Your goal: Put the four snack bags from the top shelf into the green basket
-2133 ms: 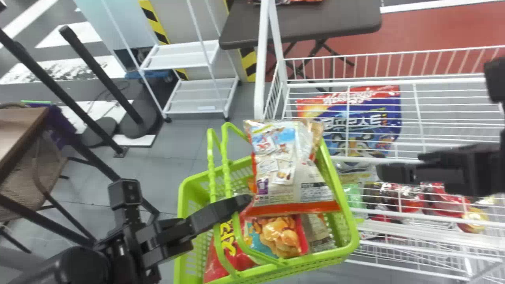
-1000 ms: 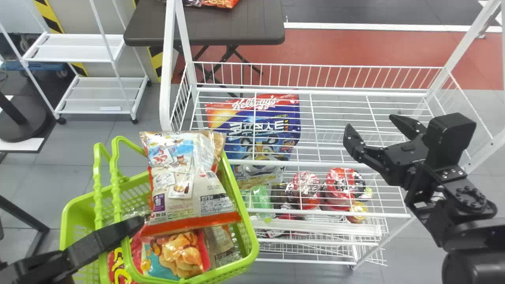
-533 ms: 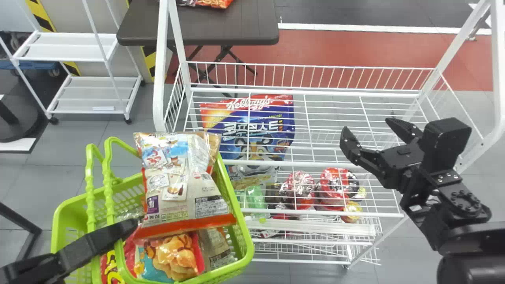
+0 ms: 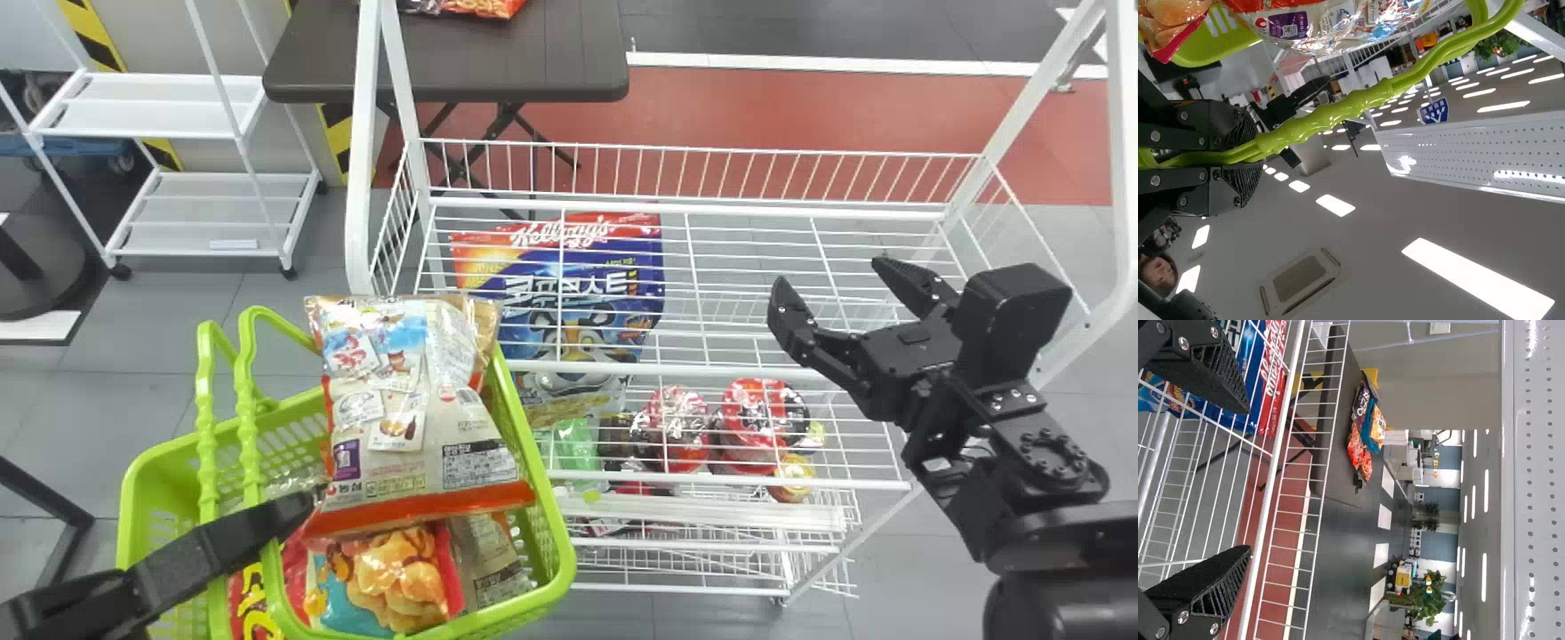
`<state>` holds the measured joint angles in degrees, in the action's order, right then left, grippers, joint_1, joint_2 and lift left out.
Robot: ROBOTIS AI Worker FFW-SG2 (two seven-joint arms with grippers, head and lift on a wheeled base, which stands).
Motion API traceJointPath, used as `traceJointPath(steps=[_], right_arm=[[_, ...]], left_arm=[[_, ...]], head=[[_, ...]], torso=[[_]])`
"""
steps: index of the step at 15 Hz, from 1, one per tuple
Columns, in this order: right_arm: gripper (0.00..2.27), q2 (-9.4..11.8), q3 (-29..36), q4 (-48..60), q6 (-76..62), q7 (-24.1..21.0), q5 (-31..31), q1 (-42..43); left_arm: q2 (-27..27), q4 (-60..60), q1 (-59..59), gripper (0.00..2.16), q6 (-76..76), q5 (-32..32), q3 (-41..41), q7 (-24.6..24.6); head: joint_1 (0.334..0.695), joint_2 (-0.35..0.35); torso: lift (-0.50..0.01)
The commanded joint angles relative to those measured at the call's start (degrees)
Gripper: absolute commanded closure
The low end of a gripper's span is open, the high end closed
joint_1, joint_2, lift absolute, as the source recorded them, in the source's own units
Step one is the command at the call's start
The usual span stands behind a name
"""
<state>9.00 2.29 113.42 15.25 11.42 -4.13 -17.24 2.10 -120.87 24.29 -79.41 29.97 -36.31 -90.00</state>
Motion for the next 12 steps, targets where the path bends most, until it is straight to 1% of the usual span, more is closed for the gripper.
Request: traceJointPath(steps=[1,12], right_arm=[[0.08,-0.21,0.00,-0.12,-0.17,0.00,0.00,0.01],[0.09,-0.30,0.18,-0.12,-0.70,-0.17,-0.09,-0.34]], left_arm=[[0.00,-0.16,-0.03,2.15,-0.01,0.00,0.01,-0.57],[-0.08,-0.69,0.05,2.15,-0.89,0.00,-0.17,-0.57]], head=[[0.695,-0.031],[0.695,-0.032]], torso=[[0.000],[0.000]])
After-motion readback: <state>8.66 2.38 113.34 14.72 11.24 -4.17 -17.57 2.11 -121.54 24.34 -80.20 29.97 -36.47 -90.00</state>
